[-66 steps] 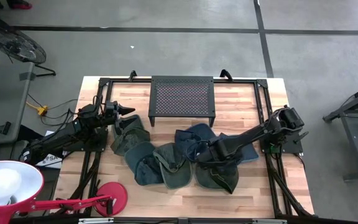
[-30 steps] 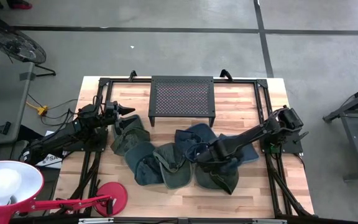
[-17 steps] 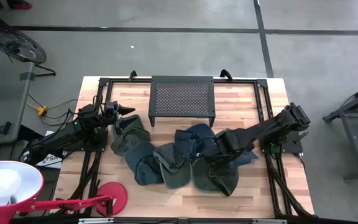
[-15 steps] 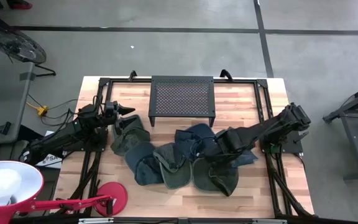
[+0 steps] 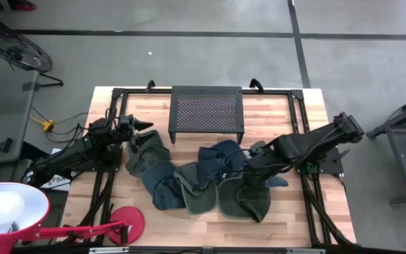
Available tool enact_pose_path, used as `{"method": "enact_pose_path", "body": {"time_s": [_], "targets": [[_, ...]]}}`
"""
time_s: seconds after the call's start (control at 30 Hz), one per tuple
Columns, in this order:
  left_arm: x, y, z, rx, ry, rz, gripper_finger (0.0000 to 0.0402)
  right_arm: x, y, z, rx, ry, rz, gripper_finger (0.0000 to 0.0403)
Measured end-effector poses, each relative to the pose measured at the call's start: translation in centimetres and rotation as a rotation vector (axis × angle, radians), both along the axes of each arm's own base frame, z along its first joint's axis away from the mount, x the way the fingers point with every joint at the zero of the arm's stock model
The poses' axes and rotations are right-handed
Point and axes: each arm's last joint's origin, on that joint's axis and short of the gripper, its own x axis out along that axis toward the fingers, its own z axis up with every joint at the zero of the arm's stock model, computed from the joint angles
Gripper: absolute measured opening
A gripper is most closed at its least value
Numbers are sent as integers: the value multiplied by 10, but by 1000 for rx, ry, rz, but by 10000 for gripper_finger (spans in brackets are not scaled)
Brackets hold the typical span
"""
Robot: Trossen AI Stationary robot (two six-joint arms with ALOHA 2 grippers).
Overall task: Pick & Place hat
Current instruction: Stack the dark blue cap on the shelf
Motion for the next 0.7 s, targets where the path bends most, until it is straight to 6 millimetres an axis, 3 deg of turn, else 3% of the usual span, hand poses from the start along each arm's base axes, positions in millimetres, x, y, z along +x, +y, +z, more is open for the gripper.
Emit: {"method": "enact_pose_path", "body": {"time_s": [0.43, 0.7], "targets": [[0, 0, 0, 0, 0, 1, 276, -58, -32, 55, -118, -310, 249, 0], [0, 0, 0, 0, 0, 1, 276, -91, -57, 77, -213, -446, 385, 0]]}}
